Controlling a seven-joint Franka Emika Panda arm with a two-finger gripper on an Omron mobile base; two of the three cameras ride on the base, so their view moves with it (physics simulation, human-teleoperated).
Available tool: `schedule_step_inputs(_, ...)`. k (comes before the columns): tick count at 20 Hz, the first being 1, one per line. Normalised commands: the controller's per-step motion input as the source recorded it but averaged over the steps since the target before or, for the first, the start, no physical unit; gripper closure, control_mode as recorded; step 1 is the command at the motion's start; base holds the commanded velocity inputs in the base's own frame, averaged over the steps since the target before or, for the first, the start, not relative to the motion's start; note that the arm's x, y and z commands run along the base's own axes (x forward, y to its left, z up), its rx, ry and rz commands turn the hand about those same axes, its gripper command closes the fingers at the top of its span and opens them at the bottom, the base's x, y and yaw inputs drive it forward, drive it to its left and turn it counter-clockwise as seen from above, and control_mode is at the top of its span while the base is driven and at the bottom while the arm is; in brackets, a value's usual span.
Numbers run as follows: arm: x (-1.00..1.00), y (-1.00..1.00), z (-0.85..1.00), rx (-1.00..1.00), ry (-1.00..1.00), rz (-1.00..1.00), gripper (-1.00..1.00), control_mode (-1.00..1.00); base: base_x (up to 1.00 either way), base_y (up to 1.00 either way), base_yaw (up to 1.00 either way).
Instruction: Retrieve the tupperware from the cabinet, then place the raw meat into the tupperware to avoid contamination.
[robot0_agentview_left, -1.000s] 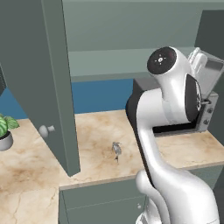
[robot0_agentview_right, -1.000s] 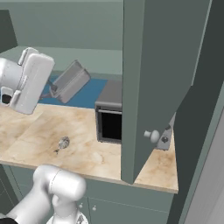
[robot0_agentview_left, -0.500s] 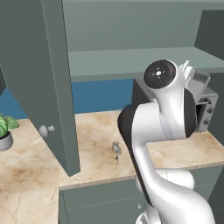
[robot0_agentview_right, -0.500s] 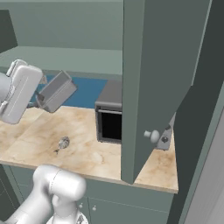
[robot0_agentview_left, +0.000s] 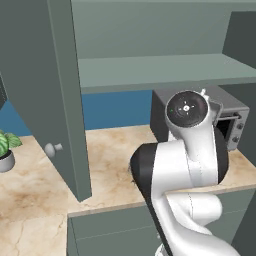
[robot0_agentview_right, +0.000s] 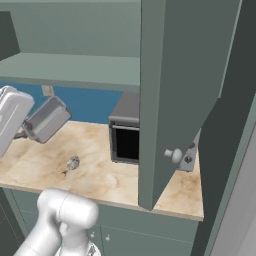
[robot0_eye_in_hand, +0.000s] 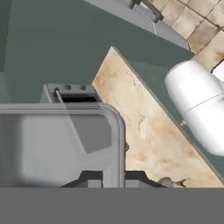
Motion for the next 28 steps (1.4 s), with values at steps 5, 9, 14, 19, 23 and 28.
schedule_step_inputs(5,-0.12,0.29,-0.42,0.07,0.06,0.18,1.0,-1.0,0.0,0.0,0.0)
schedule_step_inputs(9,-0.01,0.32,-0.44,0.06,0.09,0.19,1.0,-1.0,0.0,0.0,0.0)
schedule_step_inputs(14,0.02,0.32,-0.39,0.04,0.12,0.19,1.0,-1.0,0.0,0.0,0.0)
schedule_step_inputs(19,0.35,0.22,-0.22,0.01,0.09,0.13,1.0,-1.0,0.0,0.0,0.0)
schedule_step_inputs(23,0.55,0.19,-0.15,-0.01,0.05,0.07,1.0,-1.0,0.0,0.0,0.0)
schedule_step_inputs(28,0.5,0.29,-0.35,-0.03,0.12,0.06,1.0,-1.0,0.0,0.0,0.0)
